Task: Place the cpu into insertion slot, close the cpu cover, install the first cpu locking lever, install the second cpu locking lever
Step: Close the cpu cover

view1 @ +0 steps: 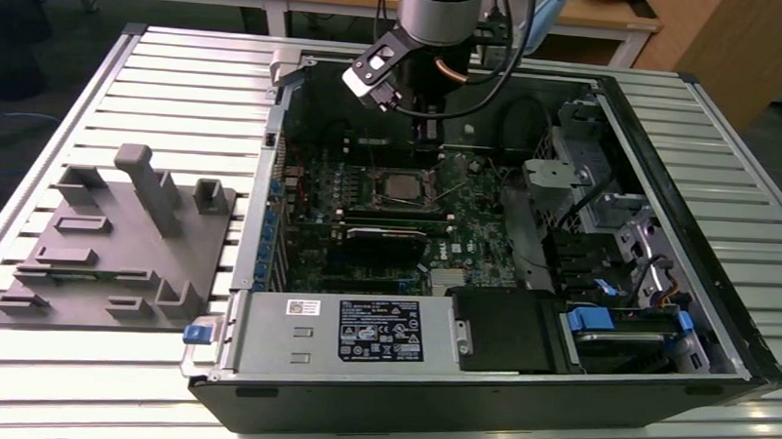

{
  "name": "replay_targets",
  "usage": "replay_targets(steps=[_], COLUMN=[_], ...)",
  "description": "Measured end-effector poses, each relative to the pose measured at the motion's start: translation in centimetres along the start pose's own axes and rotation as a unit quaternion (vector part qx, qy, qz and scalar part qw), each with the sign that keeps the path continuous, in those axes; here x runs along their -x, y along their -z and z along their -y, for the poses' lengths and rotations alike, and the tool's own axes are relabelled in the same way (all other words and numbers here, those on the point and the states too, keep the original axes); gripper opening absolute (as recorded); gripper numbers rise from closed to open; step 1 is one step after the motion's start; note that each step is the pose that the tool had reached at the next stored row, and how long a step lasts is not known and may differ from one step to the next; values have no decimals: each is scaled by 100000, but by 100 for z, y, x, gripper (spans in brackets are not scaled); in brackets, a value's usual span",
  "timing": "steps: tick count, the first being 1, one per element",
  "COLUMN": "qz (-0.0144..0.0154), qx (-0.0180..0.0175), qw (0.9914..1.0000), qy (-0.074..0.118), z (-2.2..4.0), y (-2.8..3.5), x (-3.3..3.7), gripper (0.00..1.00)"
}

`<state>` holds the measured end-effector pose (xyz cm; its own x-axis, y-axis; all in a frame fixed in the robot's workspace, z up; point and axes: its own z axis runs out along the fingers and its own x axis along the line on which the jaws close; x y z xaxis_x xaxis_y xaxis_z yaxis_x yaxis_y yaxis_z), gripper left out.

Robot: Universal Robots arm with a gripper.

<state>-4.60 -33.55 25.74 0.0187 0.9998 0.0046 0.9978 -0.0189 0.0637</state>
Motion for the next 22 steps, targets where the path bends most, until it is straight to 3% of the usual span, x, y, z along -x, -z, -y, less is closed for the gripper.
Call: replay_targets(steps=[22], qz=[-2], qx=[2], qw=[100000], qy=[1], z=[-58], y=[-3], x=[-1], gripper=[10])
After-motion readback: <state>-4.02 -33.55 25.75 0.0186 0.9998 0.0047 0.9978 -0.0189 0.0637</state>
